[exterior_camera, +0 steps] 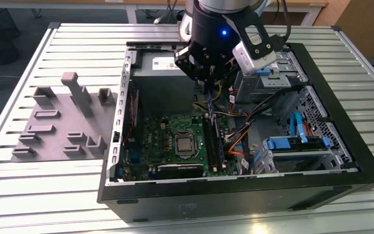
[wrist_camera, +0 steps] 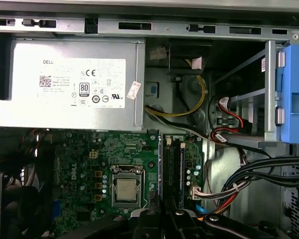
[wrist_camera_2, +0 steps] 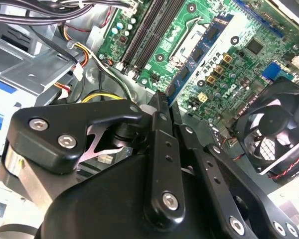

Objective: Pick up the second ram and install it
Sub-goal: 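Insert the second ram into the second slot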

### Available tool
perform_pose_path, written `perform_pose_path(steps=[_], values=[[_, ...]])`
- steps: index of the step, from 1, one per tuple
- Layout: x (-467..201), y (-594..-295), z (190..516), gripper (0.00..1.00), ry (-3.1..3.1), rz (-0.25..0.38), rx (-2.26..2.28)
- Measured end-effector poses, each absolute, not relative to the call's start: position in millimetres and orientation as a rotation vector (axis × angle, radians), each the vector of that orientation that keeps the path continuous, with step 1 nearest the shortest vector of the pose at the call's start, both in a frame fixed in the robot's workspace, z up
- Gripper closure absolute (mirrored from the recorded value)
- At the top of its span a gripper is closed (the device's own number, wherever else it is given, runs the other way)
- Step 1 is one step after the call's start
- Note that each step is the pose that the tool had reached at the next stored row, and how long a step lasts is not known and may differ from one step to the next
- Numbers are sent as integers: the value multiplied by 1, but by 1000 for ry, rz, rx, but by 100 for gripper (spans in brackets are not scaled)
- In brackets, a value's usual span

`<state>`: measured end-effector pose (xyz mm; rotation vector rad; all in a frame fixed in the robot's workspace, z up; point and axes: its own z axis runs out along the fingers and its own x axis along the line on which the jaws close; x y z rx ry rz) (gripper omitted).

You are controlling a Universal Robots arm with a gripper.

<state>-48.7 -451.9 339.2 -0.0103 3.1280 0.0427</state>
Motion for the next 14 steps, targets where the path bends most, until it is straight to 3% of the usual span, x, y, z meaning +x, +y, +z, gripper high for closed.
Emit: perform_pose_path(steps=[14], values=[[-47,-452,327,86,3139,43,-8]])
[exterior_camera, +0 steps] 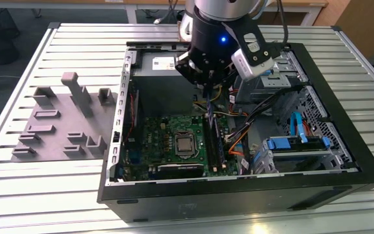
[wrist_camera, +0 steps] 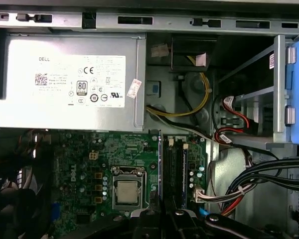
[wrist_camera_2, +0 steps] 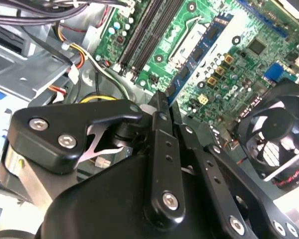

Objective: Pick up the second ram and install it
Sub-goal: 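Insert the second ram into the second slot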

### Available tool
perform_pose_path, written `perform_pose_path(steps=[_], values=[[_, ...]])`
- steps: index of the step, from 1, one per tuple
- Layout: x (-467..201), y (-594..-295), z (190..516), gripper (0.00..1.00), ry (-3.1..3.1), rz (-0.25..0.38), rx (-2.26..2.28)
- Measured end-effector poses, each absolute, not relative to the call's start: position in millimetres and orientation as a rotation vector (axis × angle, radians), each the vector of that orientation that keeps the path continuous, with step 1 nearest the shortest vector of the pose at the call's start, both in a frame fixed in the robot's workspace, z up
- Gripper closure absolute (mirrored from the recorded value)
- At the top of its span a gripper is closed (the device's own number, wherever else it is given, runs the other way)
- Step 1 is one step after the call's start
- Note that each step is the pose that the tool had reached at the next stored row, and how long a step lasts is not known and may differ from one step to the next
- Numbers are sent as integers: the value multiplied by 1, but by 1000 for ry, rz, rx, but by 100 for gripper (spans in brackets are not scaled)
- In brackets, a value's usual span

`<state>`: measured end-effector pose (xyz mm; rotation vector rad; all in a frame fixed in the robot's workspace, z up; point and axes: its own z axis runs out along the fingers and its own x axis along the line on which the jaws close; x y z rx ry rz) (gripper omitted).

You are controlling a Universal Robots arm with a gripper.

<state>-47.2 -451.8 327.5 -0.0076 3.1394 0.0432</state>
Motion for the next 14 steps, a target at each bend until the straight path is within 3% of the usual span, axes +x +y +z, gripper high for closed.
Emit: perform_pose_path(steps=[14], values=[[-43,-460,307,86,3145,43,4]])
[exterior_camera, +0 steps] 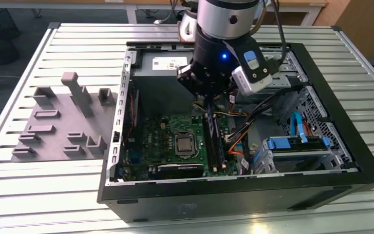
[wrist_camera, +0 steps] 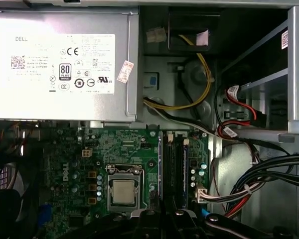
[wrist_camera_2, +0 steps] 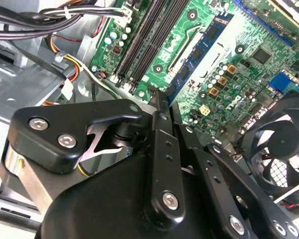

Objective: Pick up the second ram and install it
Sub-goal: 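Insert the second ram into the second slot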

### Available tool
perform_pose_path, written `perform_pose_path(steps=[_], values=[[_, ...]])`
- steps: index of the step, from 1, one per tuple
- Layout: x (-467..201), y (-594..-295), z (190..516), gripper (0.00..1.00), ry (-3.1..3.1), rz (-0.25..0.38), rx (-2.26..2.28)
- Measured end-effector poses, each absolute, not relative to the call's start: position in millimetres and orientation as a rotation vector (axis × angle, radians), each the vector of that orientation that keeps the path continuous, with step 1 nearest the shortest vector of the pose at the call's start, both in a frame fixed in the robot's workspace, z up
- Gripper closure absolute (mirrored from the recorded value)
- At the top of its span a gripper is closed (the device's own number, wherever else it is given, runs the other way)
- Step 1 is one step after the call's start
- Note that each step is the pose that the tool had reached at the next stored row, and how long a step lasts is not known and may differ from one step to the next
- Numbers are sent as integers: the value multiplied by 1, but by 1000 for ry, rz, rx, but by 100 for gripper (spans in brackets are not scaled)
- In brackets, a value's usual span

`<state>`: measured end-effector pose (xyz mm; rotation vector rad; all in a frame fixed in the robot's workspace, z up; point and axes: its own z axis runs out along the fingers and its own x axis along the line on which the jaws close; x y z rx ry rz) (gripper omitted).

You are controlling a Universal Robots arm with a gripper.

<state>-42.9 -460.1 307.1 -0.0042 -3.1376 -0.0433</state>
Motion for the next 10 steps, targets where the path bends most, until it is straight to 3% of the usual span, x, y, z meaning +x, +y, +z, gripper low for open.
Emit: perform_pose_path(steps=[10], values=[[-40,-462,301,86,-3117,-43,-6]])
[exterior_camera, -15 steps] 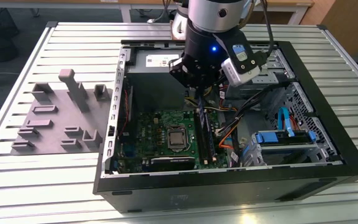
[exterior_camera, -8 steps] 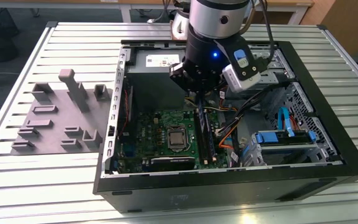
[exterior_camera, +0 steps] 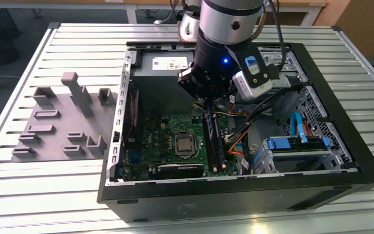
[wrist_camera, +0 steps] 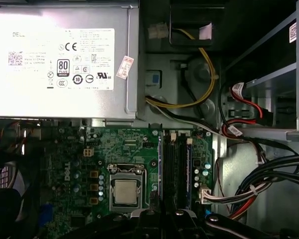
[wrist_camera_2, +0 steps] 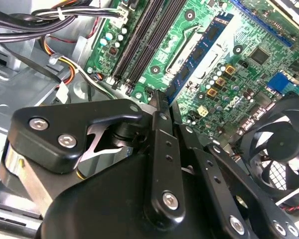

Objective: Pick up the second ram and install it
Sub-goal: 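Insert the second ram into the second slot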

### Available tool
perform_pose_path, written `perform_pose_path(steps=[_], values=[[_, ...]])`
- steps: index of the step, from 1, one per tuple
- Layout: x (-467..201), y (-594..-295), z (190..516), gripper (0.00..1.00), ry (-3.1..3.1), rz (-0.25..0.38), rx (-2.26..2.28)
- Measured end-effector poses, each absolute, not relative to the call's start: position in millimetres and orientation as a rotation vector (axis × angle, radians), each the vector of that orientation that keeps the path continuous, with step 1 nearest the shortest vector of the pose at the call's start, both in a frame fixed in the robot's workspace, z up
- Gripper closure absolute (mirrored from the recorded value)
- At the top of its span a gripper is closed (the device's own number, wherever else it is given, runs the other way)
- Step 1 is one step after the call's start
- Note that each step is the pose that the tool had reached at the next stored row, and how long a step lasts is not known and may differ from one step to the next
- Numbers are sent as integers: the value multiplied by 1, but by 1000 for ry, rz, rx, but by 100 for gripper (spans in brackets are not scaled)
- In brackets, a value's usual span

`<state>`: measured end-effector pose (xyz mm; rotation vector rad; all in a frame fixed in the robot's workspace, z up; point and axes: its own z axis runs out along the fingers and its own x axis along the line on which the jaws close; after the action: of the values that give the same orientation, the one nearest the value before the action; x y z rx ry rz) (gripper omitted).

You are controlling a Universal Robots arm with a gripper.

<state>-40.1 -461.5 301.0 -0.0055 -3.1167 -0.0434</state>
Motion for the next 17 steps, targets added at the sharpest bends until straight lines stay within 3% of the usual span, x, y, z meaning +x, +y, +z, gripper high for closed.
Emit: perform_pose_path(steps=[17], values=[[-36,-462,273,86,-3116,-43,-25]])
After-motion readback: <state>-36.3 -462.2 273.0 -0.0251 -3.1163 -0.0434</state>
